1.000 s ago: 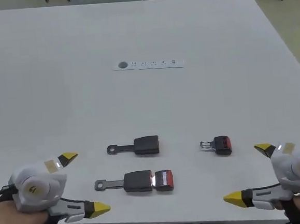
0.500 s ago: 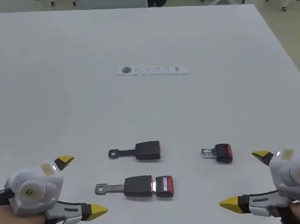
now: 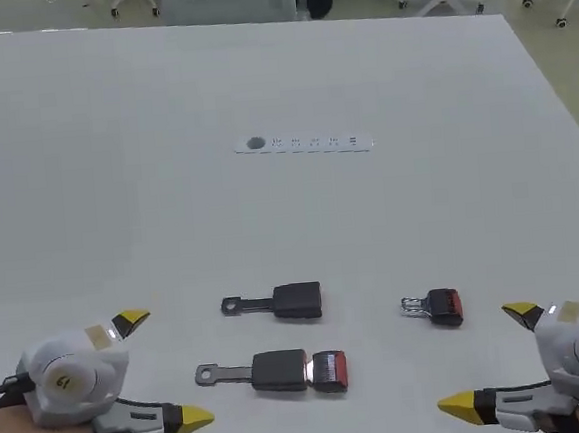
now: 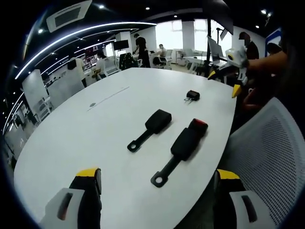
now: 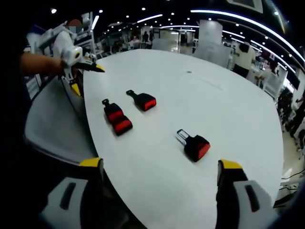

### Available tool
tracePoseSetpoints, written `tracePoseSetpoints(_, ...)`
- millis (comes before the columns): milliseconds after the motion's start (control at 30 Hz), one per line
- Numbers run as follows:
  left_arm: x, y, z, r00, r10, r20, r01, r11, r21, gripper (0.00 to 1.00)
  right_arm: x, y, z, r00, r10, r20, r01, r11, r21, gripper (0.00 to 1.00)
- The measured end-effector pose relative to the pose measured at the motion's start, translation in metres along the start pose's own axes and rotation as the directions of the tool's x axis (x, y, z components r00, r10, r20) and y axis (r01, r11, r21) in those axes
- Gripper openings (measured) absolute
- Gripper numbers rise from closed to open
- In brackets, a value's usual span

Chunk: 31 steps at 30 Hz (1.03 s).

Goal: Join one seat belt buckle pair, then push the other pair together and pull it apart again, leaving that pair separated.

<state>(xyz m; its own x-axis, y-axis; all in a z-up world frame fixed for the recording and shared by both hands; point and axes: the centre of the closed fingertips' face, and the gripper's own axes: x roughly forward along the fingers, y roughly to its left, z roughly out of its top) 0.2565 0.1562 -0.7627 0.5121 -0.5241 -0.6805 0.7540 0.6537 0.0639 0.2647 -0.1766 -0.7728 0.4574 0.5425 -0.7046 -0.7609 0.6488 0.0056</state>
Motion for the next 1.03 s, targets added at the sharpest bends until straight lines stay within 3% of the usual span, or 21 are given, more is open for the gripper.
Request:
tracePoseSetpoints(200, 0.0, 0.0, -0.001, 1.0, -0.005, -0.006, 0.005, 1.0, 0.0, 1.0, -0.001, 0.002, 0.0, 1.0, -0.005, -0.002, 0.005, 1.0, 0.004, 1.0)
tracePoseSetpoints(300, 0.0, 0.0, 0.0, 1.0, -0.007, 0.0, 0.007, 1.0, 0.0, 1.0, -0.003, -0.007, 0.005, 0.9969, -0.068, 0.039, 0.067, 0.998, 0.01, 1.0)
tracePoseSetpoints(533, -0.001, 0.002, -0.008, 0.9994, 0.0, -0.035, 0.001, 1.0, 0.014, 1.0, -0.005, 0.0, 0.002, 0.9983, -0.047, 0.036, 0.045, 0.998, 0.049, 1.0)
tracePoseSetpoints(933, -0.003, 0.007, -0.005, 0.9997, 0.025, -0.003, -0.025, 0.999, -0.046, 1.0, -0.005, 0.003, 0.0, 0.9984, -0.04, 0.039, 0.038, 0.997, 0.07, 1.0)
tracePoseSetpoints(967, -0.004, 0.008, -0.006, 0.9996, 0.027, -0.002, -0.027, 0.999, -0.043, 1.0, -0.005, 0.004, 0.001, 0.9982, -0.039, 0.044, 0.036, 0.997, 0.074, 1.0)
tracePoseSetpoints(1033, -0.005, 0.011, -0.014, 0.9982, 0.034, -0.05, -0.031, 0.998, 0.057, 1.0, -0.005, 0.007, 0.007, 0.9961, -0.025, 0.084, 0.017, 0.995, 0.095, 1.0)
